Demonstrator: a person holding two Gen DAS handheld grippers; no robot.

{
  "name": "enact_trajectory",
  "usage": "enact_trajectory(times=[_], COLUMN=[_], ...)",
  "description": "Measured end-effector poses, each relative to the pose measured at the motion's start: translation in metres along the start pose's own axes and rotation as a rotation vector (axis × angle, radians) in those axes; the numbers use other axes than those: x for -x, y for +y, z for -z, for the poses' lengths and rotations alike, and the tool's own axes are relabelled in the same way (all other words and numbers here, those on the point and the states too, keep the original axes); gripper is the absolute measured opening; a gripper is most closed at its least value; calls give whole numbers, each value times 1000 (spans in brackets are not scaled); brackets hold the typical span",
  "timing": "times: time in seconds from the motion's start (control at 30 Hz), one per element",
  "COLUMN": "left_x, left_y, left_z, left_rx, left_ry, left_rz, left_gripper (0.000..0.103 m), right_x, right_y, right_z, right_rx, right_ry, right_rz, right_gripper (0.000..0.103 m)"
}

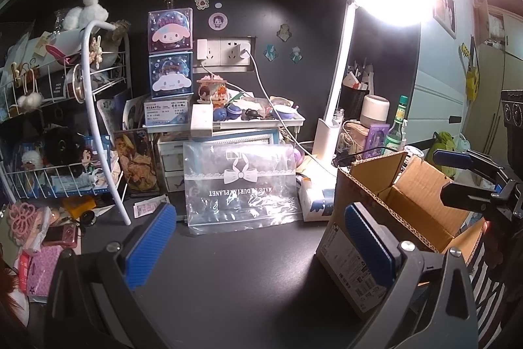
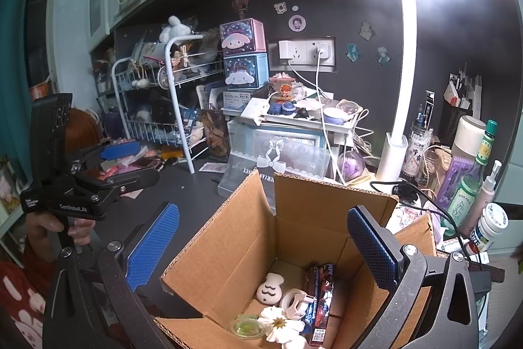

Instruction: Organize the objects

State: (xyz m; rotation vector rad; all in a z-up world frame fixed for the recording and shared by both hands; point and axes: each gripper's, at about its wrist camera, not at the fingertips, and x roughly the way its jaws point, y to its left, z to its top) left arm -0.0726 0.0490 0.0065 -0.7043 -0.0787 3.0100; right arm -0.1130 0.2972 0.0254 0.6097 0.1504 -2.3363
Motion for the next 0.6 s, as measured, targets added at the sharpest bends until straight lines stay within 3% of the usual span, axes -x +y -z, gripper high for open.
enact_trajectory(times=[0.6], left_x=[-1], left_y=[2], left_z=[0], left_rx=[3], left_ry=[7], left_rz=[-5], left_gripper=[102], right_x=[0], right_y=[1], right_z=[1], right_rx=[-6], right_ry=[0], right_rz=[2], right_gripper=[103])
